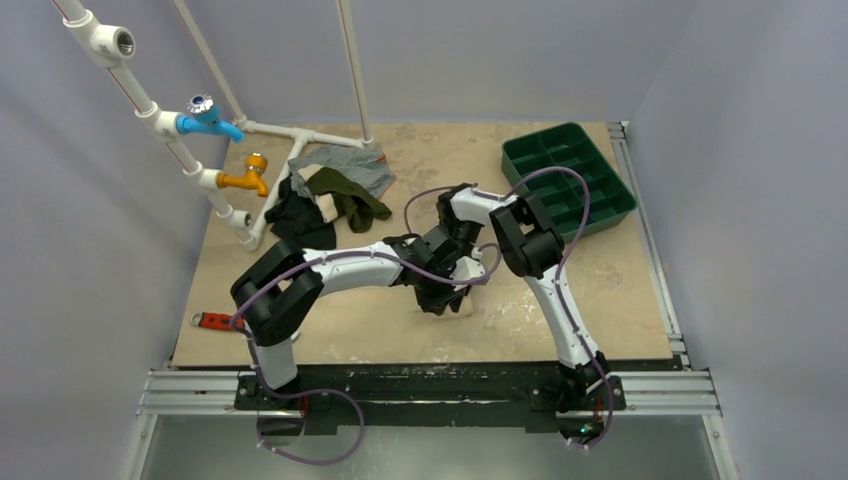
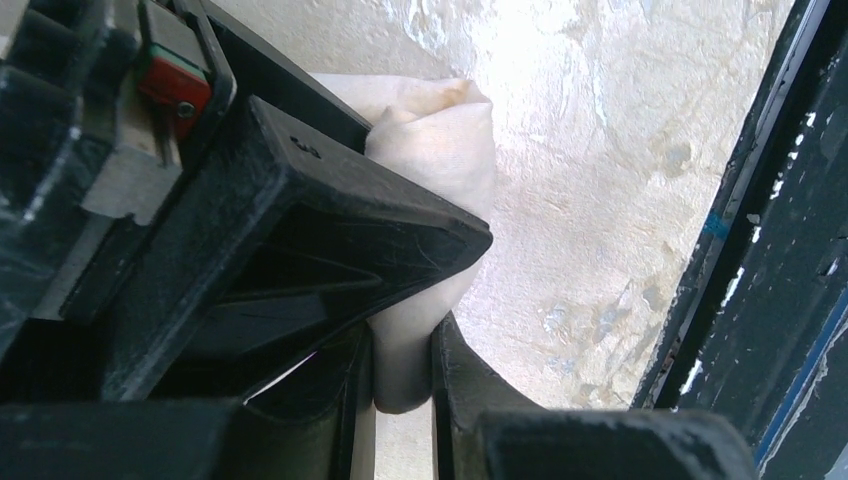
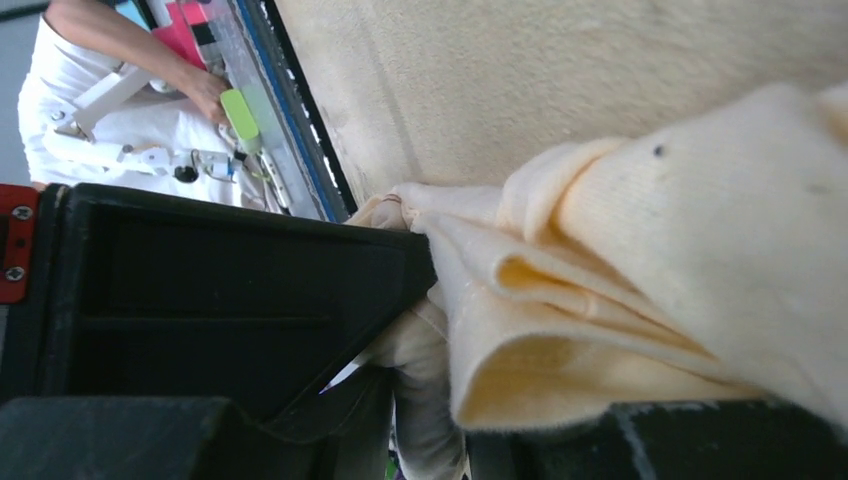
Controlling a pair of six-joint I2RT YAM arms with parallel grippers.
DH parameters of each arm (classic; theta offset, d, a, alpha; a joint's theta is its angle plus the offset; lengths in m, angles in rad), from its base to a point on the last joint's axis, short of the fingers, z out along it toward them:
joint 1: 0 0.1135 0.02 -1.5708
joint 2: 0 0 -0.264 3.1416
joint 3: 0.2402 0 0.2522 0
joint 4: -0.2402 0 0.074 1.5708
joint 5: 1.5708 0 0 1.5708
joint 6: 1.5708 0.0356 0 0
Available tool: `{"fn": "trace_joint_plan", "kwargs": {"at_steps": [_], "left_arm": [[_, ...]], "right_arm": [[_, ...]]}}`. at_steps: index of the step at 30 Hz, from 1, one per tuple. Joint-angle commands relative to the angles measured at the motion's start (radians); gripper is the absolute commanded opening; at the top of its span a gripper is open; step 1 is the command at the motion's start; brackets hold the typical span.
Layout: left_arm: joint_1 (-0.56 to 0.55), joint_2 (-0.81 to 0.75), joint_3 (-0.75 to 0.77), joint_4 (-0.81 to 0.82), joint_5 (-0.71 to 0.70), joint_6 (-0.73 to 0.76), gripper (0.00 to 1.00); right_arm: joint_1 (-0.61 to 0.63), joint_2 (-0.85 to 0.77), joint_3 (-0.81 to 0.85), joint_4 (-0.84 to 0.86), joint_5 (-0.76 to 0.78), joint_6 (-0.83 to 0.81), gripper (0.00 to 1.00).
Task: Roll the underwear
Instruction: Roll the underwear to the center of the board.
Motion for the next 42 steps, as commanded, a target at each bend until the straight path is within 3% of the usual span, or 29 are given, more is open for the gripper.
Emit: {"fn": "trace_joint_plan", "kwargs": {"at_steps": [1,21,42], "left_arm": [[-0.014,0.105,-0.012,-0.014,-0.006,0.025,0.00],[-0.013,0.142,0.010,-0.051,-0.005,0.034,0.00],[0.018,0.178,0.056,-0.093,0.036,0.023,0.00]], "right_arm": [[-0.056,0.043,-0.008,0.307,0.102,-0.036,0.36],[-0.178,-0.043,-0.018,0.221,0.021,-0.107,0.40],[-0.323,-0.190,-0.095,0.214,0.049,-0.148,0.39]]}}
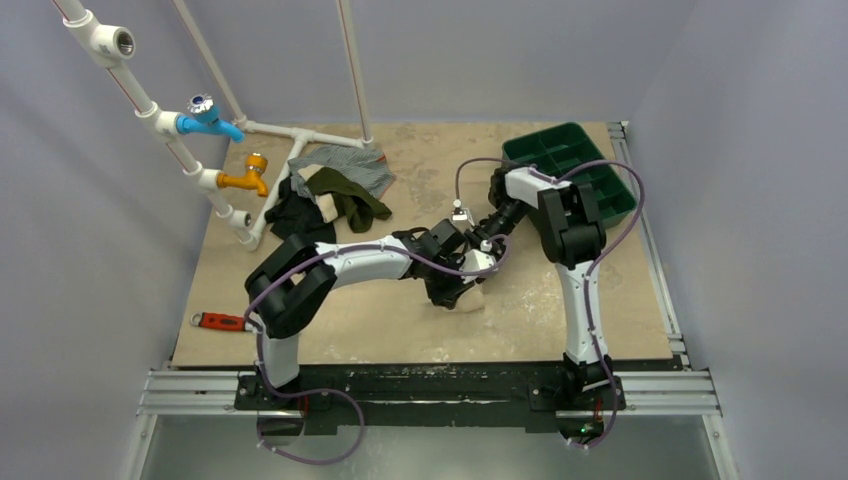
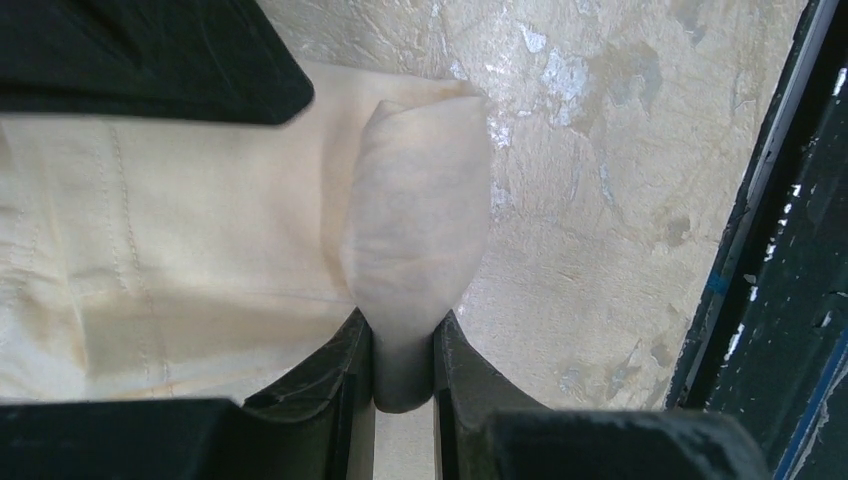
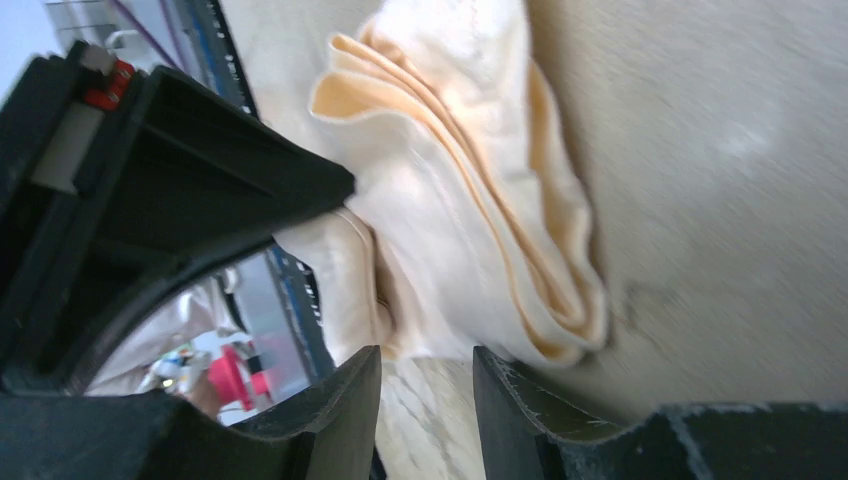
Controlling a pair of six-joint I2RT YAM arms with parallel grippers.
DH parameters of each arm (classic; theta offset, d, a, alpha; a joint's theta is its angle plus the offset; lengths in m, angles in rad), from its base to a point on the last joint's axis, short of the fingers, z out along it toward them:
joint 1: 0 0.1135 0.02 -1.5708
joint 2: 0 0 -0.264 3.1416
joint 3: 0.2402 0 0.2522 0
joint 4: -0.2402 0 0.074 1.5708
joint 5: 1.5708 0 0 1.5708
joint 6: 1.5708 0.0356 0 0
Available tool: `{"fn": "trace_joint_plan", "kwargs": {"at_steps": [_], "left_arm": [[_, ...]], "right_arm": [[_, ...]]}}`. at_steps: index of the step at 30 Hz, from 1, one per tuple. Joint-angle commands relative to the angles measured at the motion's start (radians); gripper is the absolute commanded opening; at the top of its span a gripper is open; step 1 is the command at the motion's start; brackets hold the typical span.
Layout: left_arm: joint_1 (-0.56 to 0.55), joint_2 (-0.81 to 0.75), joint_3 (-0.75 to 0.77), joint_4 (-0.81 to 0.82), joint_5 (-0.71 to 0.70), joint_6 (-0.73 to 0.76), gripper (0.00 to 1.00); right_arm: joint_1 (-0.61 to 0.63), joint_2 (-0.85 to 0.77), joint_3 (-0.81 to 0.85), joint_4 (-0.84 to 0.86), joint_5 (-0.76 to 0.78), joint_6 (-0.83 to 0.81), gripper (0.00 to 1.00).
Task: Roll the underwear
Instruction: Roll the underwear to the center of the board.
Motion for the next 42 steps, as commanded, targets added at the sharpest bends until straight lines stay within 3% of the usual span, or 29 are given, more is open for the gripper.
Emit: {"fn": "trace_joint_plan", "kwargs": {"at_steps": [1,12,29,34,42], "left_arm": [[0.023,0.099,-0.032,-0.127,0.026,0.010,0.00],[0.158,0.197,0.094,-0.259,0.265,-0.027,0.00],[0.286,0.487,0.389,-0.568,0.519,-0.033,0.00],[0.306,0.555,0.451,-0.623,0.537,-0.048,0.00],[0.326,0.597,0.463,-0.633,0.534,-0.073,0.00]], "right_arm": [[-0.056,-0.096,-0.028,0.113,0.078,-0.069,0.39],[-0.098,-0.280,-0.152,0.187,0.010,-0.057,0.37],[-0.088,-0.691,-0.510,0.559,0.062,0.097,0.38],[-0.021,-0.808,-0.611,0.672,0.142,0.125,0.39],[0.219,-0.929,-0.723,0.846,0.350,0.194,0.45]]}}
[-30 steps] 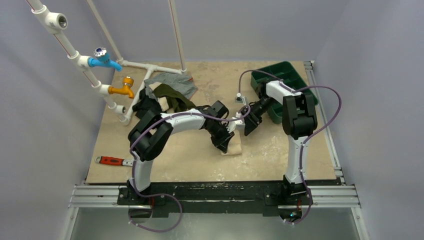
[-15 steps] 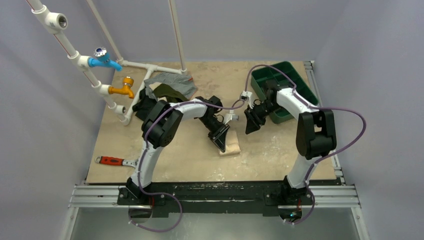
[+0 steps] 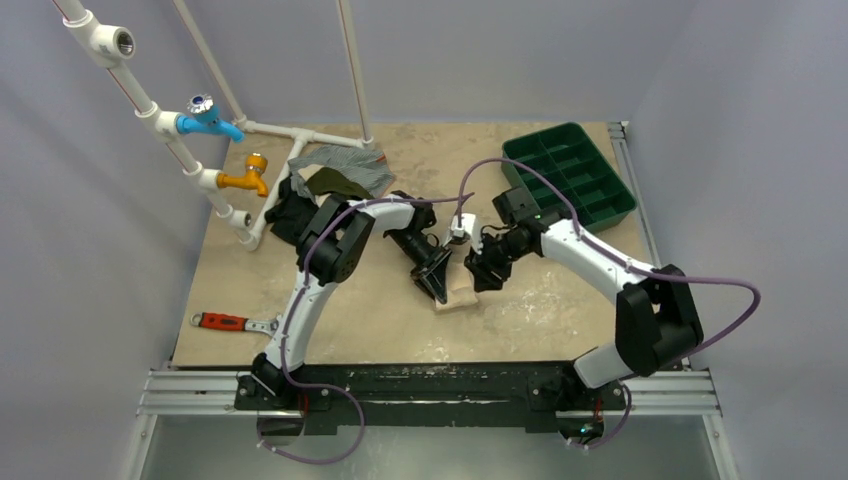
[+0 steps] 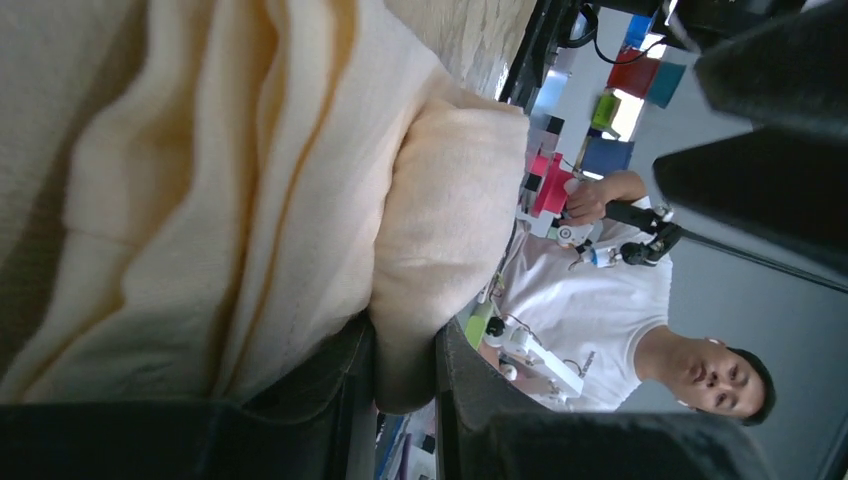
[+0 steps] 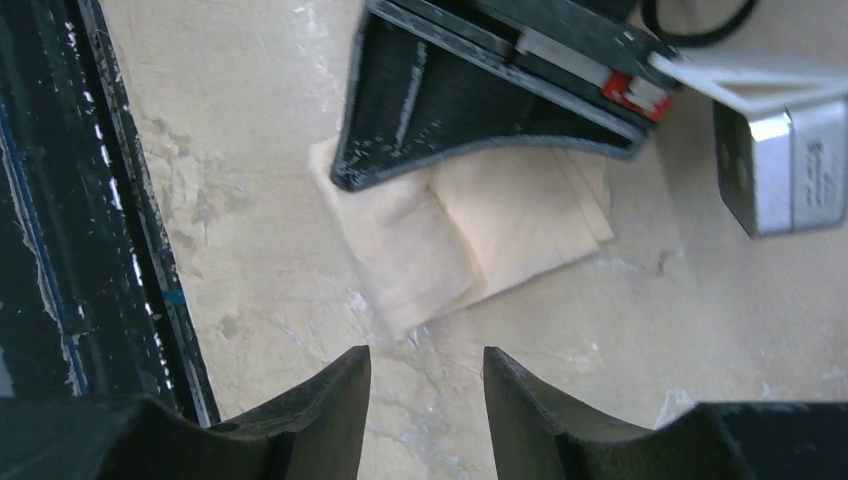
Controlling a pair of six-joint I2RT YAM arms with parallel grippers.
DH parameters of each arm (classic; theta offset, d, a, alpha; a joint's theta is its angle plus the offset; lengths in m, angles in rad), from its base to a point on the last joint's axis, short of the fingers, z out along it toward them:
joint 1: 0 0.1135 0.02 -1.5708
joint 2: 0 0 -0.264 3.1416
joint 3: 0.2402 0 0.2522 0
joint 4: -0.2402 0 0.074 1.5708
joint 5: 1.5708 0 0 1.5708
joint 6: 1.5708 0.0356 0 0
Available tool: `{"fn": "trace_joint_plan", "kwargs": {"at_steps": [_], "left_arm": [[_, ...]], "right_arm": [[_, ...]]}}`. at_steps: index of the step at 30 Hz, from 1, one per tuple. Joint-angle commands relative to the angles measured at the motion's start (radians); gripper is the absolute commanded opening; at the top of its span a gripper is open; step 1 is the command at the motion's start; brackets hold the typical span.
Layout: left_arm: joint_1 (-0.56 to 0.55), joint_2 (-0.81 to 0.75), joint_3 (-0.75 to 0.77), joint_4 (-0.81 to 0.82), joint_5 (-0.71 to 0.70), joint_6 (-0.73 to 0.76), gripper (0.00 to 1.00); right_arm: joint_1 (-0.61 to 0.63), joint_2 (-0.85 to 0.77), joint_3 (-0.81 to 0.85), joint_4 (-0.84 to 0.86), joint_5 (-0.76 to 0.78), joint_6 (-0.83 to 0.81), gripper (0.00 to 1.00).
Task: Roll the underwear
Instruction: Roll the underwear to the center of the board.
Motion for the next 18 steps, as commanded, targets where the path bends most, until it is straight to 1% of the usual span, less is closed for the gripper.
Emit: {"fn": "trace_joint_plan", "kwargs": {"at_steps": [1,6,7,9,14,18], "left_arm": [[0.009,0.066,-0.018,0.026,-0.218,0.023,0.00],[0.008,0.068,-0.017,0.023,-0.221,0.023,0.00],[0.009,0.069,-0.016,0.022,-0.221,0.024,0.00],[0.009,0.073,-0.012,0.017,-0.218,0.025,0.00],[0.009,0.076,-0.009,0.010,-0.215,0.029,0.00],[0.008,0.076,-0.008,0.007,-0.213,0.030,0.00]], "right_arm": [[0.103,-0.038,-0.026,0.126,0.138,0.039,0.46],[0.216,-0.017,-0.033,0.144,0.231,0.030,0.49],[0.237,-0.006,-0.034,0.147,0.247,0.027,0.52],[0.274,0.010,-0.038,0.158,0.279,0.019,0.54],[0.332,0.056,-0.045,0.174,0.325,-0.003,0.54],[0.381,0.078,-0.071,0.222,0.388,-0.004,0.54]]}}
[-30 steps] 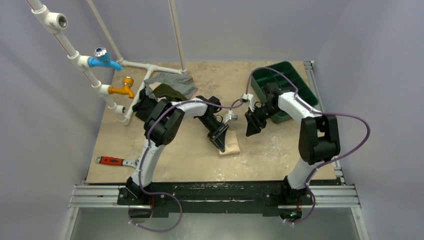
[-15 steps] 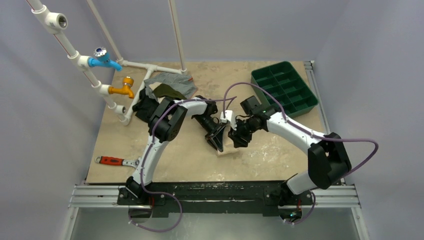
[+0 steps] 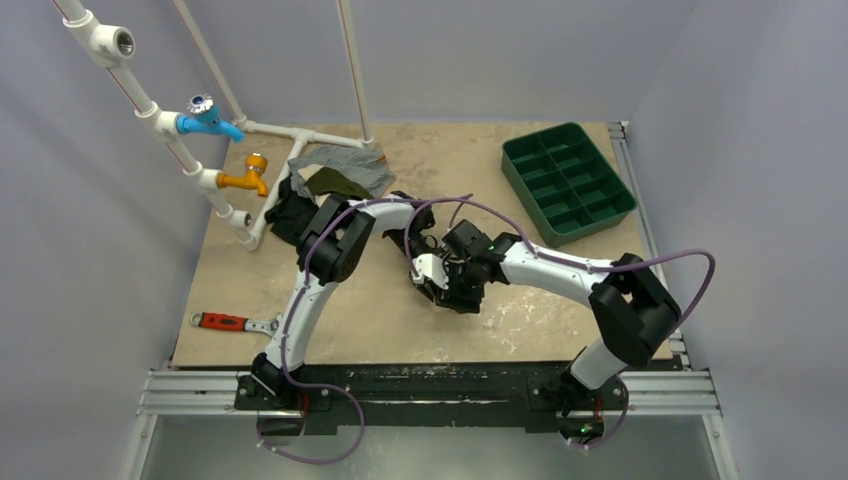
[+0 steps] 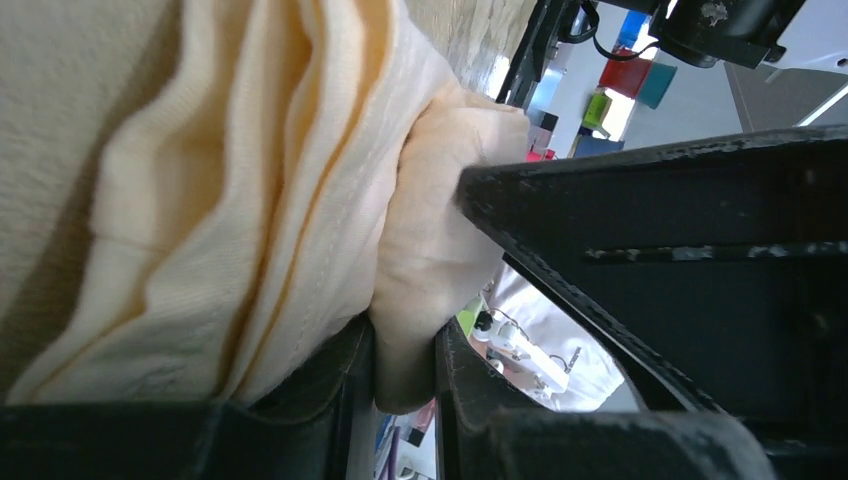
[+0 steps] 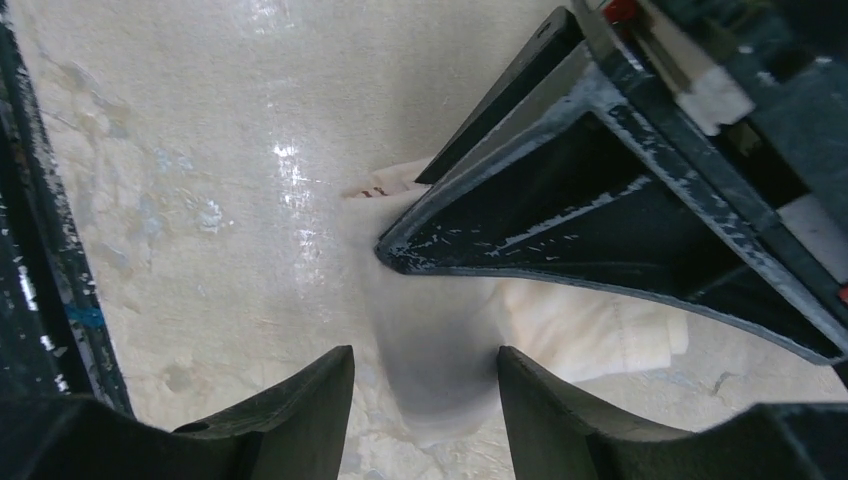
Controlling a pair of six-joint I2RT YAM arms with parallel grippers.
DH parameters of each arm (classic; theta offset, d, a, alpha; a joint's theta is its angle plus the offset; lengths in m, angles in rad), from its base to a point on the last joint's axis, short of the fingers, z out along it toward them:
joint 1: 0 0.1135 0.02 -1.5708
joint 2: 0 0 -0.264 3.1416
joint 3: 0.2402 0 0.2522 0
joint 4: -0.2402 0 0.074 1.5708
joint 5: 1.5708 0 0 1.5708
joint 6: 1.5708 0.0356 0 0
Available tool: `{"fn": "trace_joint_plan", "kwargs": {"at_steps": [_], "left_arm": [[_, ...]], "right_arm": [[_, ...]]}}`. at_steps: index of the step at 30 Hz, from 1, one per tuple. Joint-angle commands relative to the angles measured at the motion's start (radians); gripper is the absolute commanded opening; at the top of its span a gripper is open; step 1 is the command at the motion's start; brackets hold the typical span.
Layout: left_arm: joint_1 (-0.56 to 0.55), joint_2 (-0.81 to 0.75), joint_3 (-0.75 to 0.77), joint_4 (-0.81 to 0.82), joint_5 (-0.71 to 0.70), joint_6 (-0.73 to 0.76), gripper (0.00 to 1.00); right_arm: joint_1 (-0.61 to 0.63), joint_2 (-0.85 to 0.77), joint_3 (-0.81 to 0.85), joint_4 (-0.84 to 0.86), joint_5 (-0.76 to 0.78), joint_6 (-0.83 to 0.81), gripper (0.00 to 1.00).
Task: Roll the underwear
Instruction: Roll the underwear to the center of the board.
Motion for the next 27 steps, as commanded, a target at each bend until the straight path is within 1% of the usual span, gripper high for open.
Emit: {"fn": "trace_joint_plan", "kwargs": {"at_steps": [1,8,10,12,15,18,19,20,21,23,24,27], "left_arm": [[0.003,0.066,-0.008,0.046,-0.215,0.038,0.00],[0.002,0.071,-0.006,0.039,-0.208,0.041,0.00],[0.003,0.071,-0.004,0.039,-0.205,0.043,0.00],[0.003,0.073,-0.002,0.036,-0.203,0.043,0.00],[0.004,0.070,0.002,0.034,-0.202,0.041,0.01],[0.009,0.056,0.006,0.033,-0.206,0.038,0.14],[0.010,0.049,0.004,0.032,-0.207,0.037,0.20],[0.012,0.039,0.002,0.031,-0.210,0.038,0.24],[0.015,0.029,-0.001,0.030,-0.213,0.039,0.28],[0.021,0.006,-0.008,0.030,-0.218,0.043,0.39],[0.024,-0.006,-0.012,0.030,-0.222,0.044,0.42],[0.034,-0.036,-0.017,0.027,-0.235,0.046,0.45]], "right_arm": [[0.044,0.017,-0.026,0.078,0.107,-0.015,0.54],[0.082,0.074,-0.049,0.131,0.117,-0.009,0.46],[0.088,0.093,-0.047,0.129,0.117,-0.012,0.42],[0.090,0.110,-0.043,0.121,0.110,-0.017,0.34],[0.090,0.138,-0.033,0.095,0.089,-0.026,0.20],[0.090,0.166,-0.024,0.063,0.058,-0.026,0.06],[0.090,0.174,-0.021,0.050,0.049,-0.026,0.02],[0.090,0.184,-0.020,0.040,0.038,-0.025,0.00],[0.090,0.189,-0.020,0.032,0.029,-0.024,0.00],[0.089,0.198,-0.020,0.017,0.003,-0.018,0.00],[0.090,0.203,-0.018,0.008,-0.013,-0.012,0.00],[0.089,0.216,-0.013,-0.017,-0.033,0.003,0.00]]}}
